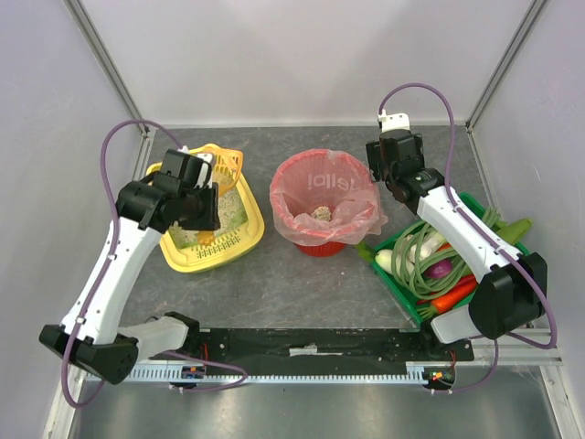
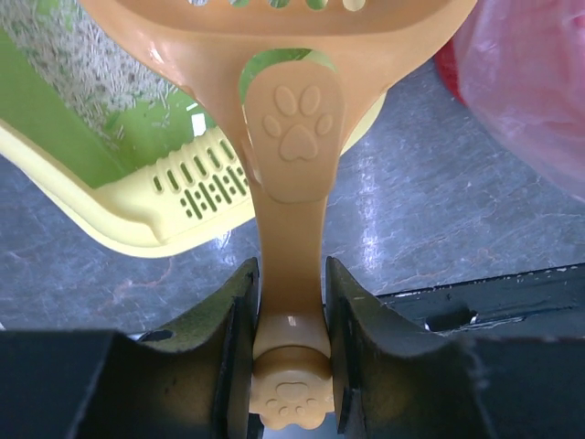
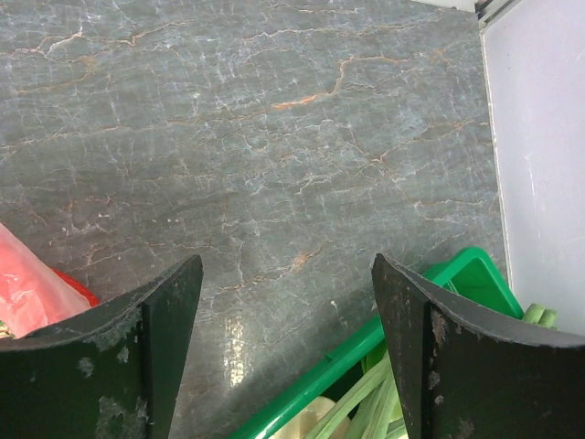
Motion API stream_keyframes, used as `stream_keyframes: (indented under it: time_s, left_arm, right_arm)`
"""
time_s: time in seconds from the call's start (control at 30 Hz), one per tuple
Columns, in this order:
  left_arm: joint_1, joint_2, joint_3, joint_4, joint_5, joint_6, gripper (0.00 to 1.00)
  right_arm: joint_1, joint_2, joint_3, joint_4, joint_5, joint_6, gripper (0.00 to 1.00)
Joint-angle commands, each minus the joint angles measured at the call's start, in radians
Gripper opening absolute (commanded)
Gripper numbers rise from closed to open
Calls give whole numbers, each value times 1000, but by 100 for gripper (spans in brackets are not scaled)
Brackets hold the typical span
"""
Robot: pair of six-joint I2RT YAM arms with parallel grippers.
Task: Clean the litter box
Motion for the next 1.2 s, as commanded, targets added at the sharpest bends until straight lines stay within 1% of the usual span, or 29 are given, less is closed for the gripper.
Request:
stream_keyframes:
  time_s: [0.0, 0.17, 0.23, 0.37, 0.43, 0.47, 0.6, 0.67, 0.7, 0.8, 0.93, 1.0, 1.13, 1.17]
  left_arm:
    - [-73, 94, 157, -38, -49, -24, 2]
    - [-185, 207, 303, -58, -100, -58, 2]
    - [-215, 259, 335, -74, -124, -68, 2]
    - [-324, 349, 431, -101, -198, -82, 2]
    - [-351, 384, 464, -115, -241, -84, 2]
    - [-381, 417, 494, -118, -259, -79, 2]
    - [-450, 503, 573, -152, -397, -50, 2]
    - [-488, 533, 605, -169, -439, -41, 2]
    - [-499, 554, 611, -173, -477, -35, 2]
    - [-536, 577, 623, -186, -534, -16, 2]
    - [-567, 579, 614, -196, -607, 28, 2]
    - [-581, 573, 597, -195, -665, 72, 2]
    - [-605, 533, 515, -153, -736, 143, 2]
    - [-631, 519, 496, -140, -755, 163, 2]
  right_arm:
    - [1, -28, 15, 16, 1, 10, 83]
    - [1, -32, 14, 15, 2, 10, 83]
    - [1, -39, 11, 16, 5, 10, 83]
    - [1, -46, 6, 15, 36, 12, 83]
    - [1, -55, 5, 15, 50, 8, 84]
    - [1, -58, 5, 16, 57, 10, 83]
    - [-1, -71, 4, 16, 103, 10, 84]
    - [-1, -75, 3, 15, 117, 7, 83]
    - [-1, -78, 4, 18, 126, 5, 84]
    - [-1, -81, 6, 19, 139, 5, 83]
    - [-1, -77, 11, 21, 154, 8, 84]
    - [-2, -77, 17, 22, 166, 15, 84]
    - [-5, -83, 27, 28, 166, 19, 84]
    - [-4, -85, 29, 30, 165, 19, 84]
